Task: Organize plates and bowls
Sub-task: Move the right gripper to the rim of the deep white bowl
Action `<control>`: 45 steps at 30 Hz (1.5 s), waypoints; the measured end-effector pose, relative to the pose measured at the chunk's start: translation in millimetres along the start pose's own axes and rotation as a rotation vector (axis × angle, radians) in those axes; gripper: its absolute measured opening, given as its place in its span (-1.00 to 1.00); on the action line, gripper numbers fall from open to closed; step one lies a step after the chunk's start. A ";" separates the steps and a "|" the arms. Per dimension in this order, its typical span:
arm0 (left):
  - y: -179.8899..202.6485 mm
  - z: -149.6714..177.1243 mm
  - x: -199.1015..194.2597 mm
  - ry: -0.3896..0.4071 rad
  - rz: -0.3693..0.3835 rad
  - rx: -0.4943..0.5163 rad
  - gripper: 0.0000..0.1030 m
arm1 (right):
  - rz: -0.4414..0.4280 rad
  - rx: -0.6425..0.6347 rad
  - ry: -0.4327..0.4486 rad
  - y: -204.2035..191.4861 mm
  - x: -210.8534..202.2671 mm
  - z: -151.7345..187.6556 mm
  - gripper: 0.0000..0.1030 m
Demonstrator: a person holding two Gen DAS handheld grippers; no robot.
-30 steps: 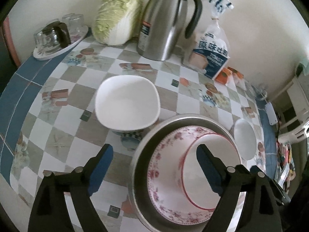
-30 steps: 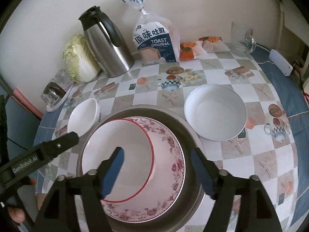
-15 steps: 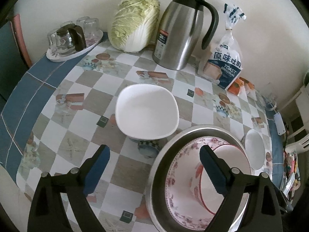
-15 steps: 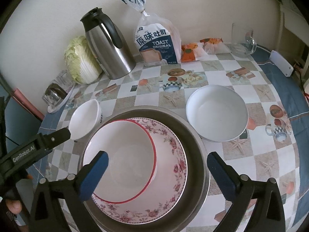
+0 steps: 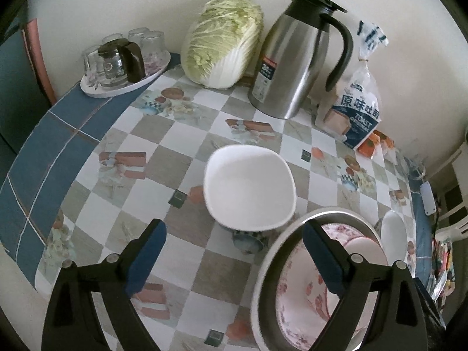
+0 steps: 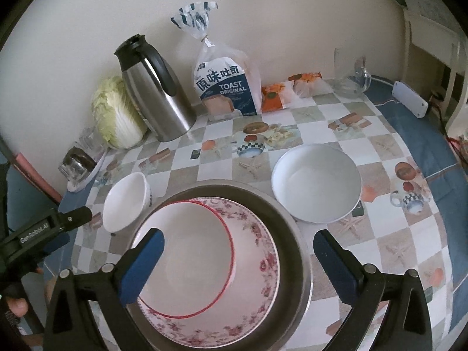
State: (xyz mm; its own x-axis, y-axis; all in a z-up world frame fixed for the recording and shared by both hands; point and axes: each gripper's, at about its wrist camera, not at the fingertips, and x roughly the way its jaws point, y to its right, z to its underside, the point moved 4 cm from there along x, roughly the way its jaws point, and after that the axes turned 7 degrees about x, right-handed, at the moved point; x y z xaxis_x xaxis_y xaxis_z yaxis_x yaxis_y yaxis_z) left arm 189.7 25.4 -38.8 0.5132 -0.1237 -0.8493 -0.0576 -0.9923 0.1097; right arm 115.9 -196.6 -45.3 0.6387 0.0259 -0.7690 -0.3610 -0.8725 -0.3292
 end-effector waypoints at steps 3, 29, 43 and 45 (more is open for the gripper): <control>-10.7 -1.6 2.6 -0.004 0.005 -0.021 0.83 | -0.020 0.014 -0.015 -4.7 -0.7 -1.5 1.00; -79.2 -13.5 16.3 0.044 0.035 -0.190 0.84 | 0.050 -0.161 -0.134 -115.3 3.7 -41.7 1.00; -92.1 -12.3 57.4 -0.057 0.112 -0.270 0.84 | 0.174 -0.296 -0.219 -166.5 60.7 -38.3 1.00; -92.3 -12.6 63.6 -0.072 0.097 -0.264 0.84 | 0.202 -0.300 -0.222 -166.7 70.6 -38.2 0.98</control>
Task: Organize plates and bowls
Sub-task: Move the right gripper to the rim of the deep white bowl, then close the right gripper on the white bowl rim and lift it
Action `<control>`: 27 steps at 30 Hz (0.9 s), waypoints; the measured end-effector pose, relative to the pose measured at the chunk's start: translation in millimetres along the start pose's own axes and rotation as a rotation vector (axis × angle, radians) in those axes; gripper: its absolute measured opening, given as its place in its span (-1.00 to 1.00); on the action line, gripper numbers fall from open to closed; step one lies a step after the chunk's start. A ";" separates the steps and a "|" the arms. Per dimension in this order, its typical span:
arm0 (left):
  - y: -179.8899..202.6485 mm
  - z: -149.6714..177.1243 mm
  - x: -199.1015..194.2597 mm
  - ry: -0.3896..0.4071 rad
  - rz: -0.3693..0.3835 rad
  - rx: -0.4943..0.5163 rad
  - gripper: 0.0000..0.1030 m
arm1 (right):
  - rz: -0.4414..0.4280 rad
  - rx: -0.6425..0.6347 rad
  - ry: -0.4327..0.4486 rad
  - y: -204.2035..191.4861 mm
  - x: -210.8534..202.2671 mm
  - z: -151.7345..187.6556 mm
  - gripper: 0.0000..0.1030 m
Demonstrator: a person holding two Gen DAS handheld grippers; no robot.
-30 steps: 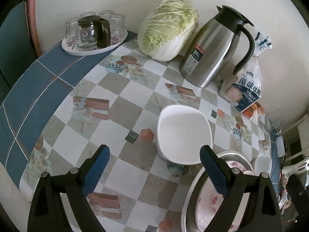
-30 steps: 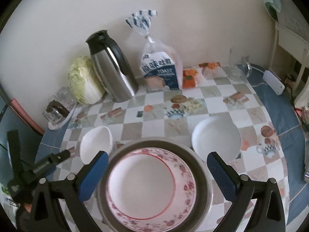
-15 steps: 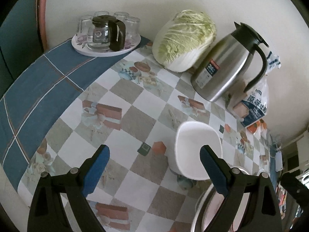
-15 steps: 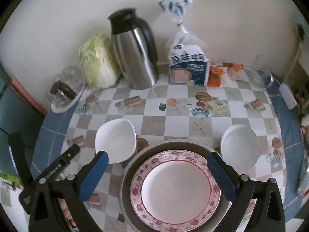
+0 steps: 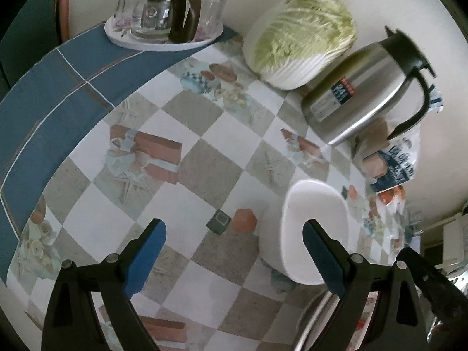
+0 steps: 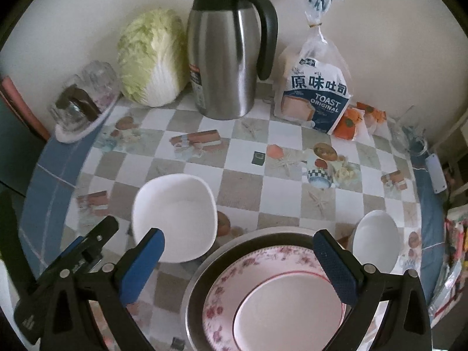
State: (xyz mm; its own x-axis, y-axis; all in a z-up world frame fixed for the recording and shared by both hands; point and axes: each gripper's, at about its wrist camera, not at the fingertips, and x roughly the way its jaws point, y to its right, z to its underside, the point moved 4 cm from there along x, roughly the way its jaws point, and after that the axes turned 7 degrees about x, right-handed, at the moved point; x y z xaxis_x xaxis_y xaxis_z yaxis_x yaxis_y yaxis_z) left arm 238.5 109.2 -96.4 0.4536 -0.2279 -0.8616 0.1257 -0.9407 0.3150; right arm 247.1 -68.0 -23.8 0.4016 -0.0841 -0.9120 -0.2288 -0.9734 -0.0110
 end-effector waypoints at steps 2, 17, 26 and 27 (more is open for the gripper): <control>-1.5 -2.1 6.1 -0.006 0.005 -0.009 0.84 | 0.003 0.031 -0.024 1.5 11.4 -2.0 0.89; 9.8 -8.2 36.3 -0.066 0.089 -0.028 0.51 | 0.006 0.094 -0.063 3.3 58.3 -12.6 0.39; 20.4 -1.5 52.1 -0.127 0.131 -0.024 -0.02 | 0.015 0.050 -0.085 -15.8 74.8 -8.6 0.16; 21.2 -0.8 53.9 -0.132 0.133 -0.023 -0.05 | 0.015 0.045 -0.085 -16.5 75.9 -8.3 0.13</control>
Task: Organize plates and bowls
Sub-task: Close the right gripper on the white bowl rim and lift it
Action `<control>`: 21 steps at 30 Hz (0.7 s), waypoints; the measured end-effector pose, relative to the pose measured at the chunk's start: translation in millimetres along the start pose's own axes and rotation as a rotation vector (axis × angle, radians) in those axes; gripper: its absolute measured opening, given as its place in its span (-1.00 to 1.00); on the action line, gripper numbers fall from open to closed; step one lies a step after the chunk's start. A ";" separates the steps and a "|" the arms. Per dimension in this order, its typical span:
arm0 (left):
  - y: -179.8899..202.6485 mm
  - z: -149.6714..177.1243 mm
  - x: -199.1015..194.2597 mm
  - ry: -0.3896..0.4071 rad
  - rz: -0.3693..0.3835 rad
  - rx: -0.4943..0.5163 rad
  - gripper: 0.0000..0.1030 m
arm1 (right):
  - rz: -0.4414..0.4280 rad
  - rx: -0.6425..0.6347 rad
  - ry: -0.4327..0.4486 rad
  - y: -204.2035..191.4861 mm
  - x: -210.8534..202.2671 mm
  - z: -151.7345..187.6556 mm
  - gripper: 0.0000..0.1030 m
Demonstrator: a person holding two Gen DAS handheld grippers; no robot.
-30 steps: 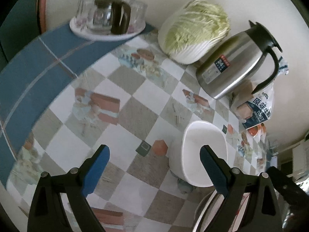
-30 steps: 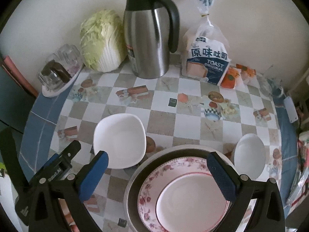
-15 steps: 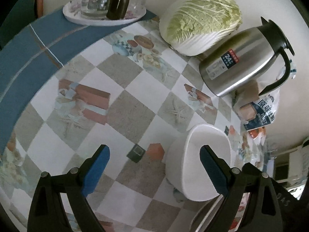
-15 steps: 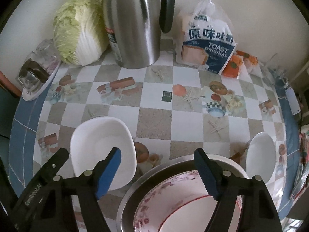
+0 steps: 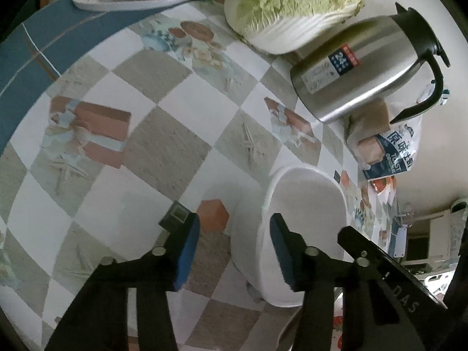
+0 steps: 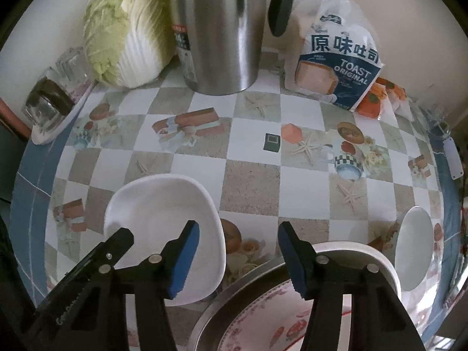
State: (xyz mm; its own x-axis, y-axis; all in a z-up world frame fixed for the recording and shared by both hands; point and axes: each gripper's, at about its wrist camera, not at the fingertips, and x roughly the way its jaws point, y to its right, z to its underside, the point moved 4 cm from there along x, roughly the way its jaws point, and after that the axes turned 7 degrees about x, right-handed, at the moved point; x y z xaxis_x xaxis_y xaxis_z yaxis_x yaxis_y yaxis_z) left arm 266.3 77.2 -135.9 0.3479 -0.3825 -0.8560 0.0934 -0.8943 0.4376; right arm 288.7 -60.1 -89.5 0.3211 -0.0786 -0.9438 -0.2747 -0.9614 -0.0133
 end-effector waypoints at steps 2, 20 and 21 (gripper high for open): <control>1.5 1.9 5.4 -0.015 0.006 0.003 -0.13 | -0.001 -0.008 -0.004 -2.2 3.7 0.8 0.09; 2.8 5.7 18.7 -0.043 0.051 -0.011 -0.64 | -0.039 -0.034 -0.042 -13.1 23.7 9.7 -0.76; 1.4 5.8 18.7 -0.042 0.058 -0.016 -0.64 | -0.034 -0.040 -0.042 -14.5 23.3 10.5 -0.76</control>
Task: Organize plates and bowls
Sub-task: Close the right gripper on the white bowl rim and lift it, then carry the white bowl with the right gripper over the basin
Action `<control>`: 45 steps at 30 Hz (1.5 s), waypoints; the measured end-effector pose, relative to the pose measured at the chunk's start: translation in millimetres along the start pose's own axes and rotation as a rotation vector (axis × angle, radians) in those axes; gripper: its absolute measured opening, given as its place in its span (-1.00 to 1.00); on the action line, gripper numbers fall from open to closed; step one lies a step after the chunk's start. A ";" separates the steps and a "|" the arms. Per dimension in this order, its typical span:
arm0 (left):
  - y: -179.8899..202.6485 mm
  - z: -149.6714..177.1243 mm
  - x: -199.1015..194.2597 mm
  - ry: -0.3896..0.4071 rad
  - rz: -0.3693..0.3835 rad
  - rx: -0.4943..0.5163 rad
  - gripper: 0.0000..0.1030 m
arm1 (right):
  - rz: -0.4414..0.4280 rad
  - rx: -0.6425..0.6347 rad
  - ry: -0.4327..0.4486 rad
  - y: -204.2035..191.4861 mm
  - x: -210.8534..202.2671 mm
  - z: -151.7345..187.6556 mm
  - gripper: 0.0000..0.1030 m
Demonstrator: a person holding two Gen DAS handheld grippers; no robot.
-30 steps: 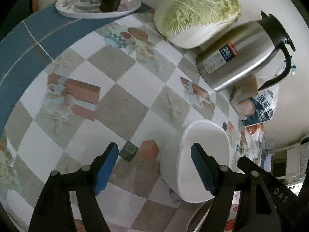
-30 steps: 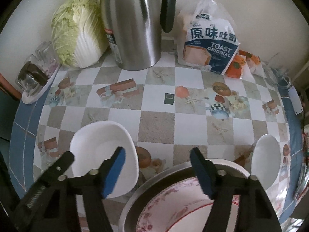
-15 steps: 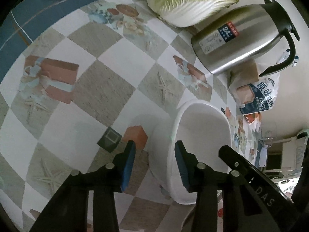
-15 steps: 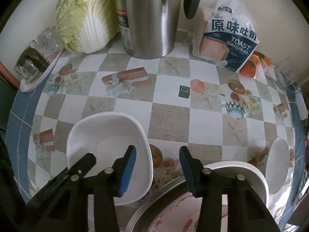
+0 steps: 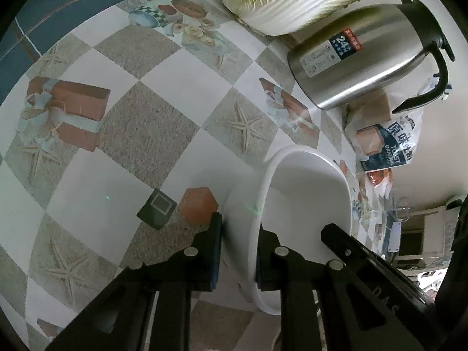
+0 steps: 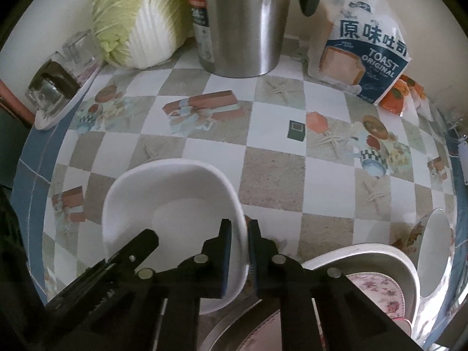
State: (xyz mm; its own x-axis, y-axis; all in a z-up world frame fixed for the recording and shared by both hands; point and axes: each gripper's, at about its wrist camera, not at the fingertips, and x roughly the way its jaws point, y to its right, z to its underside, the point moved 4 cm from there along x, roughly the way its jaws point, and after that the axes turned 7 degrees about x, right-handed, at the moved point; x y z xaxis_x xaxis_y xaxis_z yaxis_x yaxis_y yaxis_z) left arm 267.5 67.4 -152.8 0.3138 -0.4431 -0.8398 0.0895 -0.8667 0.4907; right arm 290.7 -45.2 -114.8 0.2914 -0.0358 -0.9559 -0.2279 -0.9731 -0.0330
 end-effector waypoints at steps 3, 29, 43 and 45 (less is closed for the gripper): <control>-1.6 -0.5 -1.6 -0.002 -0.009 0.006 -0.66 | -0.004 -0.001 -0.005 -1.6 -1.8 1.0 -0.76; 60.4 21.4 -110.3 0.203 -0.054 0.209 -0.65 | -0.133 -0.042 0.133 7.8 -107.5 20.9 -0.76; 107.9 49.8 -117.6 0.211 -0.068 0.368 -0.65 | -0.218 0.076 0.212 62.1 -134.9 51.7 -0.75; 117.7 54.0 -116.2 0.210 -0.075 0.399 -0.65 | -0.237 0.116 0.228 73.7 -136.3 55.9 -0.75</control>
State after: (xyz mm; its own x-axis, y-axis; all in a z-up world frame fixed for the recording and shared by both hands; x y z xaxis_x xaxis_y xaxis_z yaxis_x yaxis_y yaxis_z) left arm 190.5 4.5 -10.0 0.5086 -0.3557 -0.7841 -0.2389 -0.9332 0.2684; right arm 182.2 -99.4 -3.2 0.5457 0.1253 -0.8286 -0.2294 -0.9287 -0.2915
